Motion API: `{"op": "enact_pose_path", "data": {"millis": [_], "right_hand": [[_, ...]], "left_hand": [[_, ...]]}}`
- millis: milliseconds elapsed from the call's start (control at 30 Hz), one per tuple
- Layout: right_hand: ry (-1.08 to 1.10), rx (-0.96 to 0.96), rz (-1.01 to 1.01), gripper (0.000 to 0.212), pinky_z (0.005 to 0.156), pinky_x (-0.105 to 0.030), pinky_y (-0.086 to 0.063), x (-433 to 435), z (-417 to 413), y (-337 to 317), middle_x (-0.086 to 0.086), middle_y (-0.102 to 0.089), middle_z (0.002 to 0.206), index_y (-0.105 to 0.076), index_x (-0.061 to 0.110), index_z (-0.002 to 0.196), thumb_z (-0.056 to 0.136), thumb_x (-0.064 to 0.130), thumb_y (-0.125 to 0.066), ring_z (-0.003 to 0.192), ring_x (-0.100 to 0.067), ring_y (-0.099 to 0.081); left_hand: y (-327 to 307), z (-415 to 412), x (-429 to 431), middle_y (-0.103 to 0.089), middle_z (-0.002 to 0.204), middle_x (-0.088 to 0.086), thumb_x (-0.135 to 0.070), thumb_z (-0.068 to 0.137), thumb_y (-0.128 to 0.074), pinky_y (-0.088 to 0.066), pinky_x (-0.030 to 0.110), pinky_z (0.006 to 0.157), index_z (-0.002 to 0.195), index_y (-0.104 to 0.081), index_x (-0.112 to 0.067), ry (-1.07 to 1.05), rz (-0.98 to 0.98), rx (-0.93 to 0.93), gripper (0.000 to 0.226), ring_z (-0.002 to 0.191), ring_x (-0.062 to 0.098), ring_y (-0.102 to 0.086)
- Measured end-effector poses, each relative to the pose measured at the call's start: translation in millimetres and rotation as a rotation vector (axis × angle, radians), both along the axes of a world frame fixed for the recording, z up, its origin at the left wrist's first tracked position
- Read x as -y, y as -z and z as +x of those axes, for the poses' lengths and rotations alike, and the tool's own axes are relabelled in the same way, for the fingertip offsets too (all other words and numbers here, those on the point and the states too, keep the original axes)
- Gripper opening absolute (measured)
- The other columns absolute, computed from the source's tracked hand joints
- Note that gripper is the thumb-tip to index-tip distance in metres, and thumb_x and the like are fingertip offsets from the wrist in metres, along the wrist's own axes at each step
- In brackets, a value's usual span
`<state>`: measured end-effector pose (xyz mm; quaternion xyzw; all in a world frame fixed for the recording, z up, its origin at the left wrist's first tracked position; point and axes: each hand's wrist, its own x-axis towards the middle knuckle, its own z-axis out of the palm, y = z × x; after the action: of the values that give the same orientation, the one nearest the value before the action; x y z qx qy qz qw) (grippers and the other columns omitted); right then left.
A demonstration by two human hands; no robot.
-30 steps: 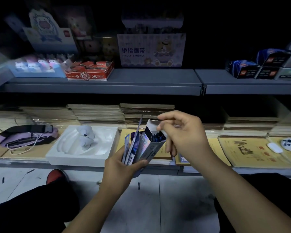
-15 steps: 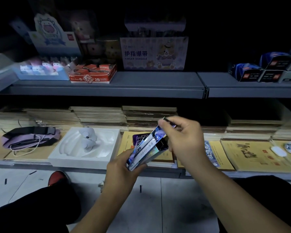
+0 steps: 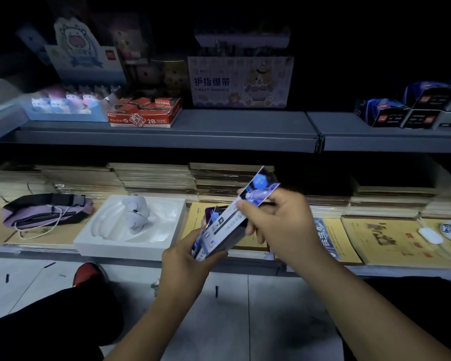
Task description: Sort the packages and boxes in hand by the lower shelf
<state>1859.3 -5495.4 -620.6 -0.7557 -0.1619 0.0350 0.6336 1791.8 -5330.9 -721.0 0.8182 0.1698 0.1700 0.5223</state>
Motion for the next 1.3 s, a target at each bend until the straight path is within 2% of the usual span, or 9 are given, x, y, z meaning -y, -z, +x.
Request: {"op": "enact_pose_path", "data": {"millis": [233, 367, 567, 733, 900, 1000, 1100, 1200, 1300], "right_hand": [[0.338, 0.039, 0.304, 0.021, 0.05, -0.025, -0.048, 37, 15, -19, -0.004, -0.065, 0.053, -0.063, 0.008, 0.076, 0.096, 0.007, -0.067, 0.042, -0.015, -0.054], [0.342, 0.084, 0.245, 0.018, 0.054, -0.026, -0.05, 42, 12, -15, -0.005, -0.068, 0.058, -0.065, 0.008, 0.079, 0.097, 0.01, -0.068, 0.045, -0.017, -0.057], [0.258, 0.105, 0.149, 0.016, 0.053, -0.023, -0.052, 40, 1, -4, -0.011, -0.07, 0.064, -0.068, -0.002, 0.087, 0.097, 0.01, -0.067, 0.047, -0.011, -0.059], [0.226, 0.179, 0.029, 0.012, 0.05, -0.023, -0.052, 38, 1, 0, -0.013, -0.068, 0.065, -0.067, 0.004, 0.086, 0.096, 0.01, -0.069, 0.049, -0.015, -0.063], [0.19, 0.25, -0.184, 0.014, 0.054, -0.04, -0.053, 29, 3, 14, -0.009, -0.064, 0.057, -0.065, 0.019, 0.081, 0.091, 0.021, -0.074, 0.05, -0.025, -0.06], [0.195, 0.282, -0.253, 0.022, 0.049, -0.029, -0.043, 19, 0, 24, -0.005, -0.055, 0.048, -0.057, 0.034, 0.089, 0.088, 0.026, -0.077, 0.044, -0.016, -0.051], [0.202, 0.295, -0.365, 0.02, 0.047, -0.017, -0.033, 11, 1, 30, 0.007, -0.05, 0.05, -0.061, 0.024, 0.101, 0.089, 0.028, -0.076, 0.048, -0.01, -0.05], [0.154, 0.198, -0.442, 0.014, 0.054, -0.032, -0.049, 11, 4, 28, 0.005, -0.064, 0.063, -0.063, 0.021, 0.091, 0.092, 0.032, -0.071, 0.06, -0.016, -0.062], [0.162, 0.105, -0.315, 0.017, 0.046, -0.033, -0.051, 17, 3, 21, 0.004, -0.06, 0.053, -0.062, 0.017, 0.081, 0.095, 0.026, -0.065, 0.042, -0.016, -0.061]], "left_hand": [[17, 4, -11, -0.079, 0.1, -0.001, -0.021, 0.065, -0.094, -0.062, 0.029, 0.064, 0.114, -0.072, -0.022, -0.03, -0.303, -0.034, 0.054, 0.088, 0.019, -0.076], [17, 5, -8, -0.079, 0.104, -0.002, -0.024, 0.065, -0.094, -0.064, 0.034, 0.074, 0.12, -0.07, -0.021, -0.022, -0.322, -0.029, 0.061, 0.094, 0.021, -0.076], [10, 4, -1, -0.078, 0.104, 0.001, -0.015, 0.069, -0.091, -0.061, 0.026, 0.066, 0.12, -0.07, -0.018, 0.045, -0.367, -0.016, 0.055, 0.093, 0.022, -0.076], [5, 3, 1, -0.075, 0.107, -0.009, -0.026, 0.069, -0.092, -0.064, 0.03, 0.076, 0.117, -0.067, -0.028, 0.035, -0.269, -0.011, 0.054, 0.096, 0.015, -0.073], [-4, 0, 9, -0.065, 0.094, -0.033, -0.03, 0.068, -0.091, -0.055, 0.012, 0.065, 0.099, -0.059, -0.049, 0.079, -0.147, 0.031, 0.049, 0.089, -0.01, -0.066], [-6, -3, 15, -0.065, 0.092, -0.035, -0.027, 0.071, -0.091, -0.054, 0.009, 0.065, 0.095, -0.055, -0.058, 0.072, -0.082, 0.091, 0.053, 0.089, -0.017, -0.065], [-4, -4, 13, -0.069, 0.094, -0.033, -0.03, 0.071, -0.091, -0.055, 0.011, 0.069, 0.094, -0.058, -0.061, 0.043, -0.037, 0.131, 0.051, 0.09, -0.01, -0.068], [-4, -4, 8, -0.067, 0.086, -0.043, -0.029, 0.072, -0.091, -0.055, 0.012, 0.069, 0.089, -0.056, -0.065, 0.04, 0.016, 0.139, 0.053, 0.086, -0.01, -0.067], [-6, -3, 7, -0.063, 0.084, -0.048, -0.028, 0.073, -0.09, -0.054, 0.009, 0.066, 0.086, -0.055, -0.065, 0.063, 0.051, 0.133, 0.053, 0.087, -0.013, -0.066]]}}
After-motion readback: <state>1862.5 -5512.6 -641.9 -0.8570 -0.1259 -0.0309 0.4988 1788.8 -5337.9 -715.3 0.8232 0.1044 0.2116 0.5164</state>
